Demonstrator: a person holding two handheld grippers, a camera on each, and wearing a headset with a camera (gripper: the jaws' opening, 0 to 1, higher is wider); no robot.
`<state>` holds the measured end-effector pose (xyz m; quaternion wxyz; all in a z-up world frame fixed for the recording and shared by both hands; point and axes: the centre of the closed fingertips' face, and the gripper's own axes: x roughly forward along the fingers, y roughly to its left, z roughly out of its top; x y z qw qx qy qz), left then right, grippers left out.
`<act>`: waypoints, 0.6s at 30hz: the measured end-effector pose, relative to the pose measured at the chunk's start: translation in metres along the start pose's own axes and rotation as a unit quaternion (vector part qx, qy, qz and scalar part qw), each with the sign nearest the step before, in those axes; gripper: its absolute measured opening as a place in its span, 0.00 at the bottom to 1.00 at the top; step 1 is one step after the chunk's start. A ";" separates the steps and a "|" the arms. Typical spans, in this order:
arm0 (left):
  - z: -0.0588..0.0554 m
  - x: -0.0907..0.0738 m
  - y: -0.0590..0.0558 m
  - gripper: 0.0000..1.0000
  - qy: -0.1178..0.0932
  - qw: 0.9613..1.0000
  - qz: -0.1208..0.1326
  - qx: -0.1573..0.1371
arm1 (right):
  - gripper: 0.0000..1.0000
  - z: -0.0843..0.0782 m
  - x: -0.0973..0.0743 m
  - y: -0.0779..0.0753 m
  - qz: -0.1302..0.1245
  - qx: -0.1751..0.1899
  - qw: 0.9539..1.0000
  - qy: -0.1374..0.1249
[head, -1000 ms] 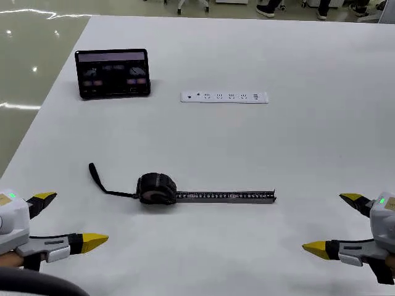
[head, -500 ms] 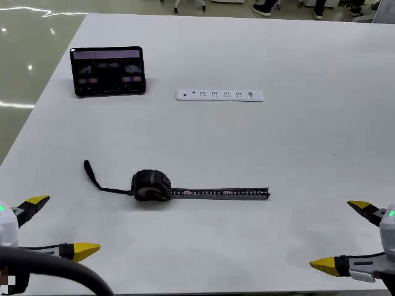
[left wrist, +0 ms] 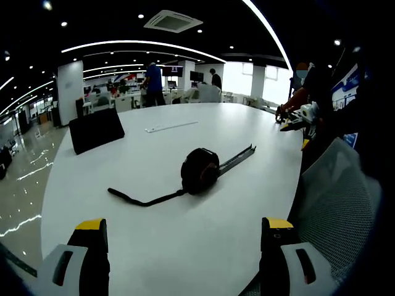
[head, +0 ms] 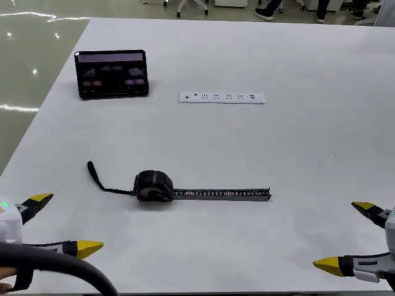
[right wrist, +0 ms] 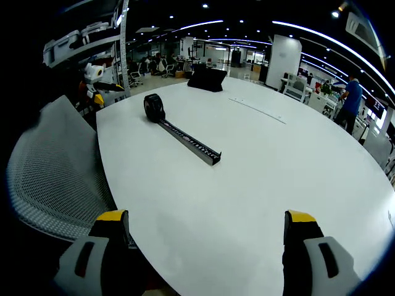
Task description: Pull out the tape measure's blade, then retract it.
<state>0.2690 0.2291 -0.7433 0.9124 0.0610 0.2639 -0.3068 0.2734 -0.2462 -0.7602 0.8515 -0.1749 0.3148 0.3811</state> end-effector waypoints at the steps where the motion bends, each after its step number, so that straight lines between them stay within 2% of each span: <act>1: 0.000 0.000 0.001 1.00 0.001 1.000 0.002 -0.002 | 1.00 0.000 0.000 0.000 0.000 0.000 1.000 -0.001; 4: 0.003 -0.001 0.001 1.00 -0.006 1.000 0.002 -0.005 | 1.00 -0.001 -0.001 0.001 0.001 -0.001 1.000 -0.002; 12: 0.008 0.002 -0.003 1.00 -0.004 1.000 -0.004 0.004 | 1.00 -0.001 -0.004 -0.003 -0.007 0.001 1.000 -0.004; 18: 0.006 0.002 -0.002 1.00 0.004 1.000 -0.002 0.006 | 1.00 0.000 -0.004 -0.004 -0.005 -0.002 1.000 -0.006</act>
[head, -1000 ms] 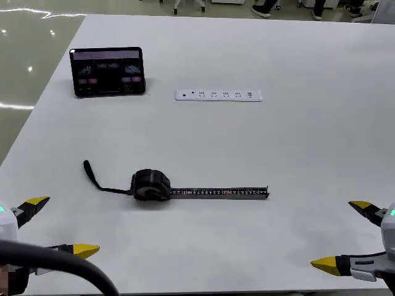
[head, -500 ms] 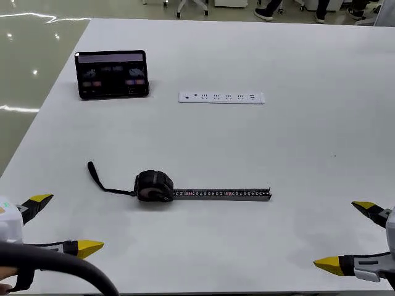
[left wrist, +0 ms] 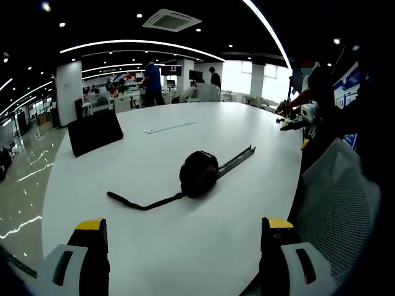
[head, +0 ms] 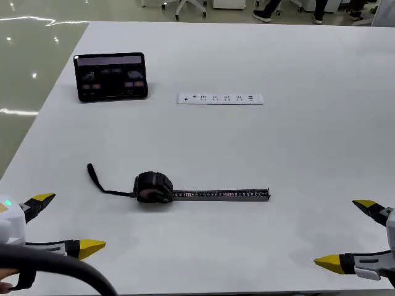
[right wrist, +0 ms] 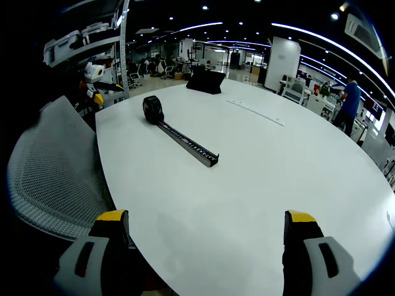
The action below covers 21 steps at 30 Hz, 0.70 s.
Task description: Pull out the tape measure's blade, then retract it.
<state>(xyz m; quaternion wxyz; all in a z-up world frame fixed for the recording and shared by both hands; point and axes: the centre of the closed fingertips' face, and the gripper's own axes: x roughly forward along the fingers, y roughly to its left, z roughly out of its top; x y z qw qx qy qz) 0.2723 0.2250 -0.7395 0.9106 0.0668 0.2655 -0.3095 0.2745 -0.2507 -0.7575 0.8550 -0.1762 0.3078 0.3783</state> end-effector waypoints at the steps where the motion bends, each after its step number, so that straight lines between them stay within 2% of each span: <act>1: 0.001 0.000 0.001 1.00 -0.004 1.000 0.001 -0.003 | 1.00 0.000 0.000 0.000 0.001 0.001 1.000 0.000; 3: 0.005 -0.001 -0.001 1.00 -0.011 1.000 -0.003 -0.010 | 1.00 -0.001 -0.001 0.000 0.002 0.000 1.000 0.001; 6: 0.006 -0.002 -0.001 1.00 -0.013 1.000 -0.001 -0.006 | 1.00 0.000 -0.001 0.001 0.002 0.000 1.000 0.001; 21: 0.007 -0.001 0.000 1.00 -0.009 1.000 -0.003 -0.002 | 1.00 0.003 -0.003 0.000 0.002 -0.002 1.000 0.003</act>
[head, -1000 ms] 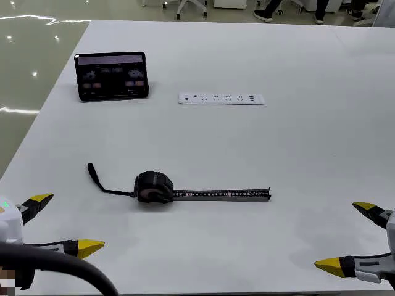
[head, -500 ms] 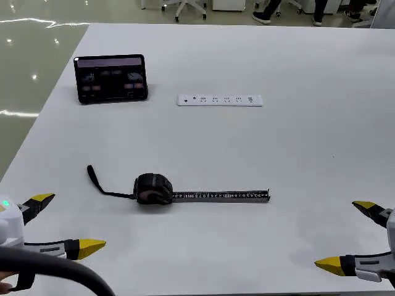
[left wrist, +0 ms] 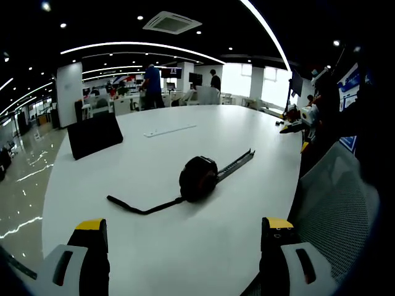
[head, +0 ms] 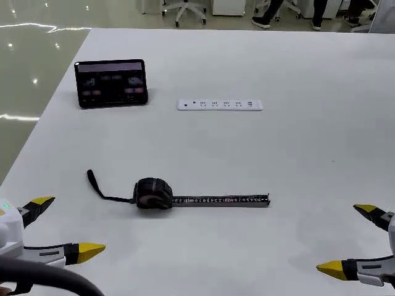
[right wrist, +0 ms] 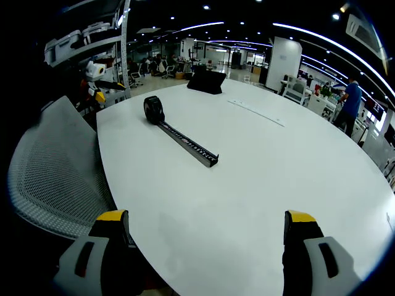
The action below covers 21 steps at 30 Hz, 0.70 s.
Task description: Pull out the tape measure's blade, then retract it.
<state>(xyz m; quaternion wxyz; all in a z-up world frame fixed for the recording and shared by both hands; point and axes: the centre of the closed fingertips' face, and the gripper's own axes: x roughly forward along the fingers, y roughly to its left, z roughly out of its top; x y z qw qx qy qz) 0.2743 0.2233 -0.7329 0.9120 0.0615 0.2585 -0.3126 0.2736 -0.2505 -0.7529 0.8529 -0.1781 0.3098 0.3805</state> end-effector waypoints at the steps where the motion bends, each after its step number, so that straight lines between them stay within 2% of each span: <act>1: -0.001 0.000 -0.001 1.00 0.002 1.000 -0.002 -0.001 | 1.00 0.000 0.000 0.000 0.000 -0.001 1.000 0.001; 3: -0.002 0.001 0.000 1.00 0.009 1.000 -0.002 -0.001 | 1.00 0.000 0.000 0.000 0.001 -0.001 1.000 0.001; 9: 0.002 0.004 -0.002 1.00 0.003 1.000 -0.002 -0.003 | 1.00 0.000 -0.001 0.000 0.002 -0.003 1.000 0.003; 16: 0.007 0.012 -0.004 1.00 0.008 1.000 -0.001 -0.002 | 1.00 0.002 -0.002 -0.002 0.005 -0.008 1.000 0.005; 21: 0.014 0.022 -0.012 1.00 0.006 1.000 -0.003 0.002 | 1.00 0.006 -0.002 -0.008 0.005 -0.014 1.000 0.008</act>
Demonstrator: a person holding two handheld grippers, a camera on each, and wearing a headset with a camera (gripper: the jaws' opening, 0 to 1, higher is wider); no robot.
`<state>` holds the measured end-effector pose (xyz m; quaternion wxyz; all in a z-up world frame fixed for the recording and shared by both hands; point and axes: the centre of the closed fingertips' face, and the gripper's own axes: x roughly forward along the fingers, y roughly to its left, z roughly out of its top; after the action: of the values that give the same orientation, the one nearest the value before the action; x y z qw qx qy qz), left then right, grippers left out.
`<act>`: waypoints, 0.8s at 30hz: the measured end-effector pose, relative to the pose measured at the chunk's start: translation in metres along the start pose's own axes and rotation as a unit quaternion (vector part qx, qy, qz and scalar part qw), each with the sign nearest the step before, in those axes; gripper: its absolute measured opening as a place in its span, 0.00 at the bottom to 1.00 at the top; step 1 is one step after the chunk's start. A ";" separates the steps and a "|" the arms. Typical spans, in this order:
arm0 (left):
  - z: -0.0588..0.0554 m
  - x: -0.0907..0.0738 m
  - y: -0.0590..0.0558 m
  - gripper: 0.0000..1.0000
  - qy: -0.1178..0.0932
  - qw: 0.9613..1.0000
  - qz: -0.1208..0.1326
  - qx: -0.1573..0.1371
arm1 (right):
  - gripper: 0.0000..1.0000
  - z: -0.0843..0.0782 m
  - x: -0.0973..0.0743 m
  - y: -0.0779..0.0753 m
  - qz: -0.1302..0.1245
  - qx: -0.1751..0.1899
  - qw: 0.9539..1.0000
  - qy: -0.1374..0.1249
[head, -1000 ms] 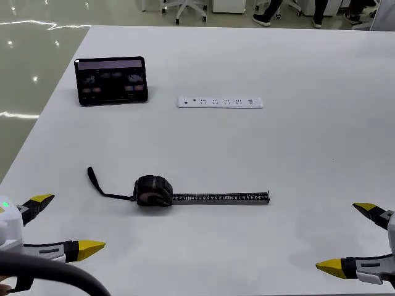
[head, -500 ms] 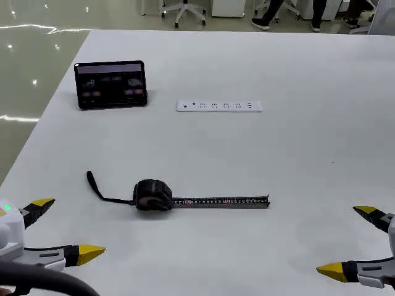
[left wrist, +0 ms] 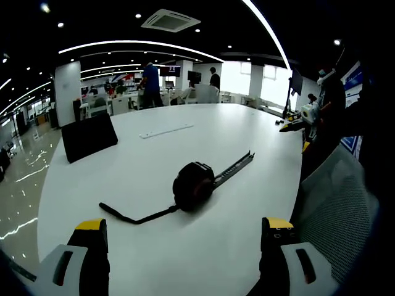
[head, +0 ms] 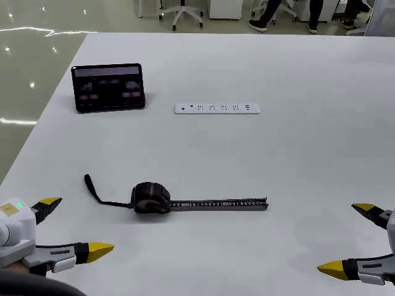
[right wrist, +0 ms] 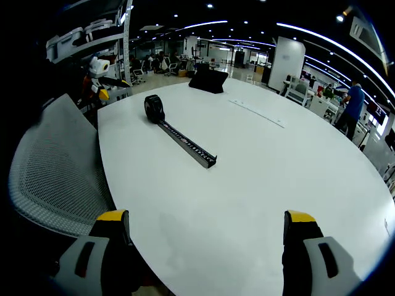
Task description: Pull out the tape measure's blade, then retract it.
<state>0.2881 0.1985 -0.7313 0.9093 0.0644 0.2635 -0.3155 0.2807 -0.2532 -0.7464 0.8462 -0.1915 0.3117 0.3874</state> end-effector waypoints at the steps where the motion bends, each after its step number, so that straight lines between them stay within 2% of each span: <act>1: 0.002 0.002 -0.002 1.00 -0.001 1.000 -0.001 0.001 | 1.00 0.001 0.000 -0.001 0.000 -0.001 1.000 0.001; 8: 0.016 0.018 -0.017 1.00 -0.002 1.000 -0.008 0.006 | 0.99 0.005 0.003 -0.005 0.011 -0.016 1.000 0.011; 11: 0.026 0.027 -0.022 1.00 -0.005 1.000 -0.008 -0.004 | 0.99 0.008 0.005 -0.010 0.017 -0.026 0.999 0.015; 14: 0.031 0.034 -0.027 1.00 0.009 1.000 -0.001 0.004 | 0.99 0.014 0.006 -0.015 0.020 -0.035 0.999 0.016; 15: 0.034 0.036 -0.028 1.00 0.006 1.000 -0.001 0.007 | 0.99 0.016 0.006 -0.016 0.021 -0.039 0.999 0.016; 19: 0.045 0.044 -0.030 1.00 0.005 1.000 0.011 -0.002 | 0.98 0.024 0.008 -0.022 0.026 -0.051 0.998 0.017; 24: 0.045 0.056 -0.026 0.99 0.010 0.999 0.031 -0.017 | 0.98 0.031 0.014 -0.024 0.037 -0.062 0.997 0.019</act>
<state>0.3292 0.1351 -0.7210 0.9168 0.0606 0.2760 -0.2821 0.3180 -0.2434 -0.7310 0.8119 -0.2396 0.3096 0.4331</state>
